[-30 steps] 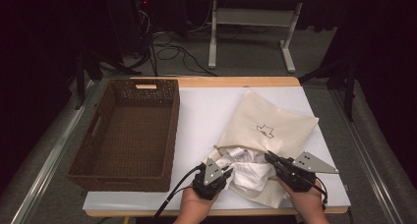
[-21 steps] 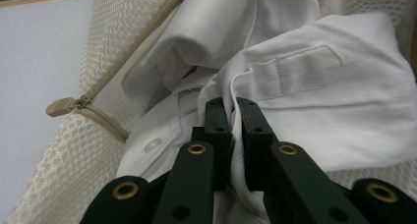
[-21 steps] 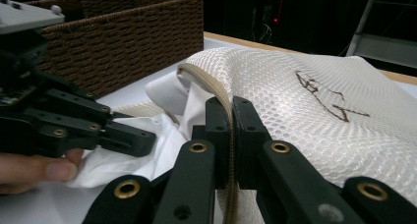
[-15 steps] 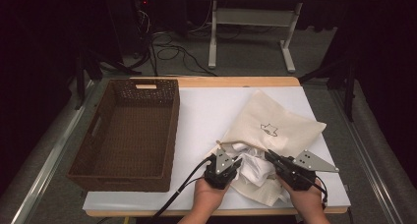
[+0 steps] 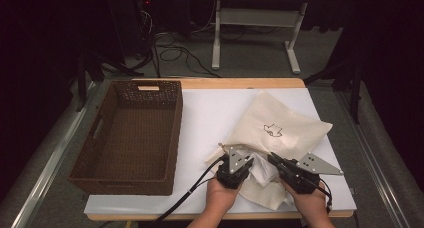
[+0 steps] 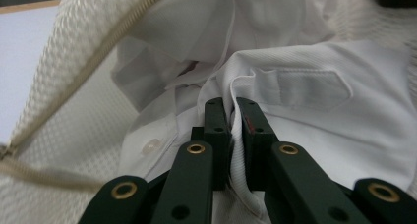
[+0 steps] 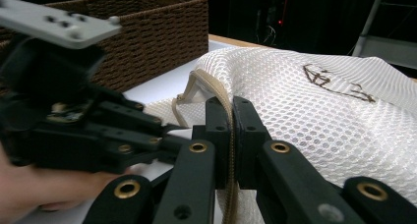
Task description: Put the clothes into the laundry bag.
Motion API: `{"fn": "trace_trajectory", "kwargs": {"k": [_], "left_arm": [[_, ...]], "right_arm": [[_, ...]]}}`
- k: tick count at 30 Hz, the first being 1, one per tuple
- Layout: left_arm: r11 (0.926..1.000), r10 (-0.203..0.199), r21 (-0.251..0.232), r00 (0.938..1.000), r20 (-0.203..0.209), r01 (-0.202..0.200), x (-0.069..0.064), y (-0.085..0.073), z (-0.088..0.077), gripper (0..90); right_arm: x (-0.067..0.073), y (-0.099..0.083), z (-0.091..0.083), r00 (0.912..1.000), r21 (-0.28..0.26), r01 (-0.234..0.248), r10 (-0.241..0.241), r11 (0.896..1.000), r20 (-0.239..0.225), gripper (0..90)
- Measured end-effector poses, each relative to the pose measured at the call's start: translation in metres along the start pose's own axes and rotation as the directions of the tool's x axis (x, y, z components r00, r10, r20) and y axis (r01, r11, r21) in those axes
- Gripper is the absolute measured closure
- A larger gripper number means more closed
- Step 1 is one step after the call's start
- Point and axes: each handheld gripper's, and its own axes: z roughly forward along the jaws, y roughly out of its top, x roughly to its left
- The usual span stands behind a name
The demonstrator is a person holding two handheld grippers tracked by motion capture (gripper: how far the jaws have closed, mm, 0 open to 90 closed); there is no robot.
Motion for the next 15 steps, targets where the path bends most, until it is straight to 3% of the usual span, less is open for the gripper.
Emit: {"fn": "trace_trajectory", "kwargs": {"k": [3,6,10,12,15], "left_arm": [[0.9999,-0.006,0.008,1.0,-0.006,0.006,0.004,0.0,0.007,81.9],[0.9999,-0.005,0.016,0.9999,0.01,0.005,0.007,-0.003,0.001,66.5],[0.9995,0.015,0.029,0.9998,0.012,-0.015,0.011,-0.009,-0.023,37.3],[0.9989,0.013,0.045,0.9998,0.017,-0.013,0.014,-0.014,-0.038,28.8],[0.9977,-0.001,0.068,0.9997,0.023,-0.001,0.018,-0.025,-0.054,24.8]], "right_arm": [[-0.001,-0.001,0.0,1.0,-0.003,-0.003,0.003,1.0,-0.002,88.7],[-0.002,-0.002,-0.002,0.9999,-0.001,-0.013,0.013,1.0,0.002,88.6],[-0.003,-0.003,-0.002,0.9999,0.001,-0.011,0.011,1.0,0.0,88.6],[-0.002,-0.003,-0.003,1.0,0.007,0.0,0.0,1.0,0.003,88.6],[-0.001,-0.003,-0.003,1.0,0.009,0.003,-0.004,1.0,0.004,88.6]]}}
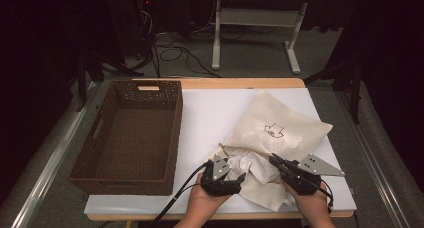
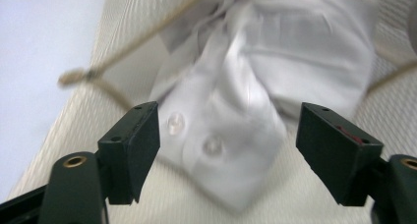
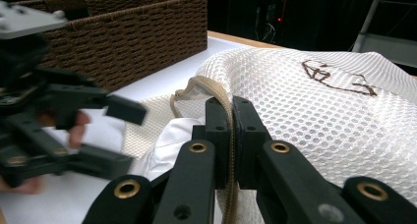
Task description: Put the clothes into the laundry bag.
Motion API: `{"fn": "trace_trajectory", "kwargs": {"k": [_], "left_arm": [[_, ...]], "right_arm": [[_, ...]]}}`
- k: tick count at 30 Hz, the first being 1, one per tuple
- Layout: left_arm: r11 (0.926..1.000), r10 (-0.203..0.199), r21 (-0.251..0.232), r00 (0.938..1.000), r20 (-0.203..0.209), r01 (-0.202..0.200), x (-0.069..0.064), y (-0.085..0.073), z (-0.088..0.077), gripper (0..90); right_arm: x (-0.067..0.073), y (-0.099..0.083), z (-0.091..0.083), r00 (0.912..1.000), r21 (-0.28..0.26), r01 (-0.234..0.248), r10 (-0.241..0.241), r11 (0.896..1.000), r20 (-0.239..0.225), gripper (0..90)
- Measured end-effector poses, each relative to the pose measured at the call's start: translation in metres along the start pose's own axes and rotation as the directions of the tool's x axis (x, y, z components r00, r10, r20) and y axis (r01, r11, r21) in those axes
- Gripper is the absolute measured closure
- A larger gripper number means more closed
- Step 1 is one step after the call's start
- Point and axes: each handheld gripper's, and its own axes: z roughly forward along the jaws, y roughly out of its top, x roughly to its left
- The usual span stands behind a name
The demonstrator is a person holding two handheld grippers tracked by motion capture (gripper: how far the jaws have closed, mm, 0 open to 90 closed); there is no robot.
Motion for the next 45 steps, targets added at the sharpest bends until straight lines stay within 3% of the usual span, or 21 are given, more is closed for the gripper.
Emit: {"fn": "trace_trajectory", "kwargs": {"k": [5,6,8,10,12,13,16,17,19,23,28,30,32,38,45], "left_arm": [[0.9992,0.003,0.041,1.0,0.006,-0.003,-0.003,-0.016,0.002,24.9],[0.9977,0.003,0.068,1.0,0.003,-0.003,-0.003,-0.015,0.005,25.6],[0.9984,0.008,0.056,1.0,0.004,-0.008,-0.003,-0.012,0.007,27.4],[0.9963,0.017,0.083,0.9993,0.032,-0.02,-0.004,-0.01,0.013,34.2],[0.9869,0.034,0.157,0.999,0.028,-0.038,-0.006,-0.008,0.02,42.1],[0.9852,0.029,0.168,0.9993,0.023,-0.032,-0.006,-0.007,0.022,47.6],[0.9881,-0.007,0.154,0.9994,0.034,0.002,-0.002,-0.006,0.022,65.5],[0.9879,-0.016,0.155,0.9991,0.039,0.009,-0.001,-0.005,0.023,75.8],[0.9859,-0.045,0.163,0.9978,0.048,0.037,0.003,-0.005,0.024,84.5],[0.9857,-0.051,0.164,0.997,0.059,0.041,0.0,-0.006,0.023,86.6],[0.9865,-0.047,0.161,0.9943,0.096,0.031,-0.018,-0.007,0.023,86.9],[0.9905,-0.026,0.136,0.9966,0.078,0.016,-0.02,-0.002,0.024,86.8],[0.9933,-0.031,0.113,0.9977,0.061,0.024,-0.016,0.006,0.027,86.8],[0.9955,-0.026,0.091,0.9997,0.004,0.025,-0.004,0.026,0.055,86.5],[0.9973,-0.028,0.067,0.9992,-0.028,0.029,-0.005,0.033,0.084,85.7]], "right_arm": [[0.001,0.0,0.0,1.0,0.001,0.0,0.0,1.0,0.007,88.6],[0.001,0.0,0.0,1.0,0.002,-0.001,0.001,1.0,0.008,88.5],[0.001,-0.001,-0.001,1.0,0.002,-0.001,0.001,1.0,0.009,88.5],[0.001,-0.001,-0.001,1.0,0.003,-0.001,0.001,1.0,0.009,88.5],[0.0,-0.001,0.0,0.9999,0.002,0.002,-0.002,1.0,0.01,88.5],[0.001,-0.001,0.0,0.9999,0.005,-0.003,0.003,1.0,0.012,88.5],[0.0,-0.001,0.0,0.9999,0.004,-0.001,0.001,1.0,0.011,88.6],[0.001,-0.001,-0.001,0.9999,0.004,-0.004,0.004,1.0,0.011,88.5],[0.0,-0.001,-0.002,0.9999,0.0,0.001,-0.001,1.0,0.012,88.6],[-0.004,0.001,-0.012,0.9997,-0.017,-0.012,0.012,1.0,0.023,88.6],[-0.013,0.002,-0.022,0.9979,-0.042,-0.046,0.048,0.998,0.043,88.5],[-0.012,0.001,-0.02,0.9984,-0.037,-0.036,0.038,0.999,0.042,88.6],[-0.011,0.002,-0.018,0.9989,-0.033,-0.028,0.03,0.999,0.038,88.5],[-0.01,0.003,-0.012,0.9987,-0.035,-0.038,0.039,0.999,0.031,88.6],[-0.011,0.003,-0.012,0.9984,-0.041,-0.044,0.046,0.998,0.032,88.6]]}}
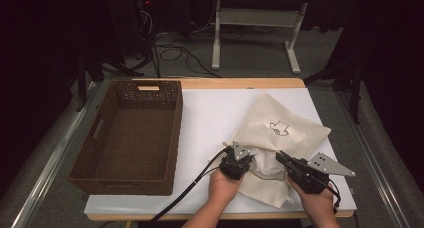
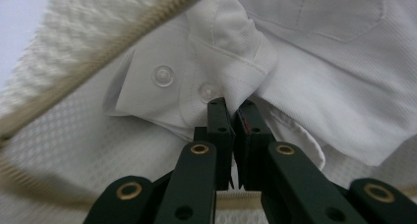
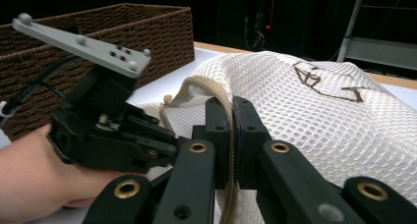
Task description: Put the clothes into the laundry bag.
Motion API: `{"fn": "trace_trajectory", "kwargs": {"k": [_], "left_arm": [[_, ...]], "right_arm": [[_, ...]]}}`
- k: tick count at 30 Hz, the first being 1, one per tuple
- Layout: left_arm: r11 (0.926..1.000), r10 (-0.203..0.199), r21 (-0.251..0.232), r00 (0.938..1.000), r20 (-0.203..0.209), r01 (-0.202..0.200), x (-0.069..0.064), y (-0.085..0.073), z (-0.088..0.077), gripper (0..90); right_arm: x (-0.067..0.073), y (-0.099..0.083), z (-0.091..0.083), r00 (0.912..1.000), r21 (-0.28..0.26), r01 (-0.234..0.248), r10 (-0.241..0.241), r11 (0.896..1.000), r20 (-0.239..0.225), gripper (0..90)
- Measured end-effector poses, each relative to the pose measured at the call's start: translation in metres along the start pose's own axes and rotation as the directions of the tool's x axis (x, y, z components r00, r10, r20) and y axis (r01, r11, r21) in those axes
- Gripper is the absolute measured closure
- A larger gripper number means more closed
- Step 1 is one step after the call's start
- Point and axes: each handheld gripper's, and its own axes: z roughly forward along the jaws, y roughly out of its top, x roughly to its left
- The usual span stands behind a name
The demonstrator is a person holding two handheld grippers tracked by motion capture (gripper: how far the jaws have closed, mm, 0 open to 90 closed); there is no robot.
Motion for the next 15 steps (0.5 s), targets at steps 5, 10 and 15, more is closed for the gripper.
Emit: {"fn": "trace_trajectory", "kwargs": {"k": [5,10,15], "left_arm": [[0.9999,-0.007,0.011,0.9998,-0.016,0.008,-0.001,0.004,0.009,83.0],[0.9998,0.012,0.018,0.9999,-0.01,-0.011,-0.002,0.002,0.005,60.9],[0.9992,0.027,-0.03,0.9995,-0.014,-0.028,-0.005,-0.007,-0.012,42.9]], "right_arm": [[-0.003,-0.001,0.001,1.0,-0.001,-0.01,0.01,1.0,-0.001,88.6],[-0.003,-0.001,0.001,1.0,0.001,-0.005,0.005,1.0,-0.002,88.6],[-0.003,-0.001,0.001,1.0,0.002,-0.001,0.001,1.0,-0.004,88.6]]}}
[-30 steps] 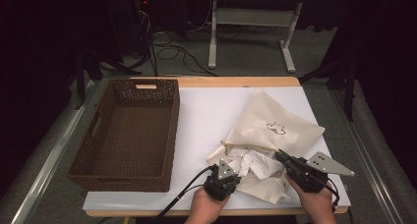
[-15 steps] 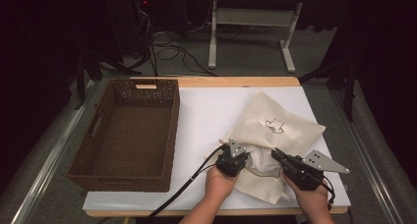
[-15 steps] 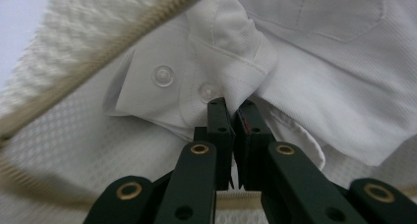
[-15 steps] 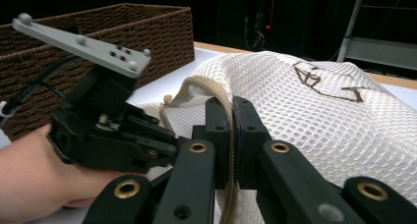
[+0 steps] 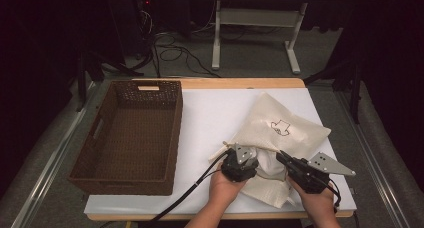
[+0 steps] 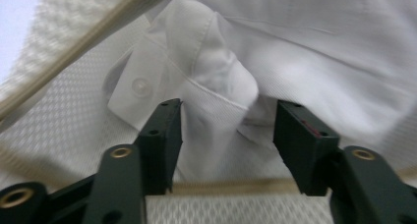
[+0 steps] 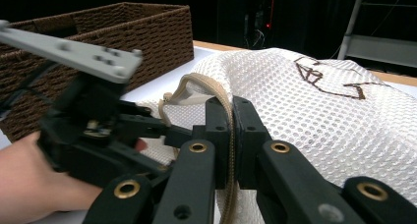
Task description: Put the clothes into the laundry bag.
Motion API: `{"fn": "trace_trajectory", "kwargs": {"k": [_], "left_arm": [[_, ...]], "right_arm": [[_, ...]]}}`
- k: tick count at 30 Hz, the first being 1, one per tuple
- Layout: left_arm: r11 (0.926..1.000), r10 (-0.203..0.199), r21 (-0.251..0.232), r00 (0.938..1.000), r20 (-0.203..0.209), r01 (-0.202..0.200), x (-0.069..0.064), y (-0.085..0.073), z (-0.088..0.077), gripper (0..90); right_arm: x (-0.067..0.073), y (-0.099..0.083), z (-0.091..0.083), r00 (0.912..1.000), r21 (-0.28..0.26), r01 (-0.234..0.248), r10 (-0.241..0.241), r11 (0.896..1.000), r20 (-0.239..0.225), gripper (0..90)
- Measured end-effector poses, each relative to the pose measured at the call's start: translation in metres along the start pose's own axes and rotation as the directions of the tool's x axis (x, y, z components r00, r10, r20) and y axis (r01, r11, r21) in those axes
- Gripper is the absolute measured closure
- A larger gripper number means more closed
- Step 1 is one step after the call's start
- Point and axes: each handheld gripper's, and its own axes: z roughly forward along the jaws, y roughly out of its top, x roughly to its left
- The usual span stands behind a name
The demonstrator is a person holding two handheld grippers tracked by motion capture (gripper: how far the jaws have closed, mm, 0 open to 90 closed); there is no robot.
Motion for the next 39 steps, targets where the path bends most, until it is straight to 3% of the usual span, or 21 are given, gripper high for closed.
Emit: {"fn": "trace_trajectory", "kwargs": {"k": [5,7,13,18,22,25,34,39], "left_arm": [[0.9995,-0.018,-0.025,0.9997,0.017,0.018,0.003,-0.011,-0.021,31.4],[0.999,-0.03,-0.031,0.9991,0.03,0.031,0.006,-0.015,-0.033,29.8],[0.9979,-0.025,-0.059,0.9997,0.006,0.025,0.02,-0.027,-0.08,29.5],[0.998,0.053,-0.033,0.998,-0.033,-0.054,0.026,-0.04,-0.11,30.3],[0.9978,-0.019,-0.064,0.9998,0.003,0.019,0.031,-0.047,-0.115,31.7],[0.998,-0.015,-0.061,0.9996,0.023,0.016,0.03,-0.043,-0.114,31.4],[0.9979,0.014,-0.064,0.9999,0.002,-0.014,0.032,-0.045,-0.116,29.4],[0.998,0.02,-0.061,0.9997,0.012,-0.019,0.031,-0.046,-0.117,27.2]], "right_arm": [[0.001,0.0,0.0,1.0,0.004,-0.001,0.001,1.0,0.003,88.6],[0.001,-0.001,0.0,1.0,0.003,-0.002,0.002,1.0,0.002,88.6],[0.002,-0.001,-0.001,1.0,0.008,0.003,-0.003,1.0,0.004,88.6],[0.003,-0.002,-0.001,1.0,0.009,0.006,-0.006,1.0,0.001,88.4],[0.003,-0.002,-0.003,0.9999,0.01,0.012,-0.012,1.0,0.0,88.4],[0.003,-0.002,-0.003,1.0,0.01,0.009,-0.009,1.0,0.001,88.4],[0.004,-0.002,-0.004,0.9999,0.01,0.015,-0.015,1.0,0.0,88.3],[0.004,-0.002,-0.007,0.9996,0.013,0.029,-0.029,1.0,-0.003,88.1]]}}
